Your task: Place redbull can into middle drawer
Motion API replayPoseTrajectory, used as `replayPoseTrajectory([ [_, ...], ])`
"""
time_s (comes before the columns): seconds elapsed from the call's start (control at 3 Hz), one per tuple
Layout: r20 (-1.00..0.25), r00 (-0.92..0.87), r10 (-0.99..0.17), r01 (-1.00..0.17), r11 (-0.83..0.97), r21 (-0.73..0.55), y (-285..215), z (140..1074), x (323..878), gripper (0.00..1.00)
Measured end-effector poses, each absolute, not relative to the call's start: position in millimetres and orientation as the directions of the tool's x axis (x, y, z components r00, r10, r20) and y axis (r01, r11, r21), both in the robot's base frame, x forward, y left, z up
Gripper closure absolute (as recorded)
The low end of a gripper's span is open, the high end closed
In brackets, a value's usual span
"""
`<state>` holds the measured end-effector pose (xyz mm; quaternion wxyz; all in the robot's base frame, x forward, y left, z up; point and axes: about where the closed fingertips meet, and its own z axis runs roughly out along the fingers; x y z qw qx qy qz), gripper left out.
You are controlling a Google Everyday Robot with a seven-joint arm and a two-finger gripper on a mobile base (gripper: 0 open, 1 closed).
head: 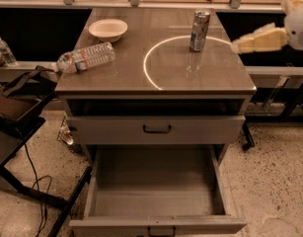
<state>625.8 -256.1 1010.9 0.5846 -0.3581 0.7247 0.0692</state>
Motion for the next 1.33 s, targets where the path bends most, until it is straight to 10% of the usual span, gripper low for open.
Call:
replayPoseTrajectory([
  [1.33, -0.96, 0.139, -0.243, -0.544, 0.791, -0.279, -245, 1053, 727, 0.0],
])
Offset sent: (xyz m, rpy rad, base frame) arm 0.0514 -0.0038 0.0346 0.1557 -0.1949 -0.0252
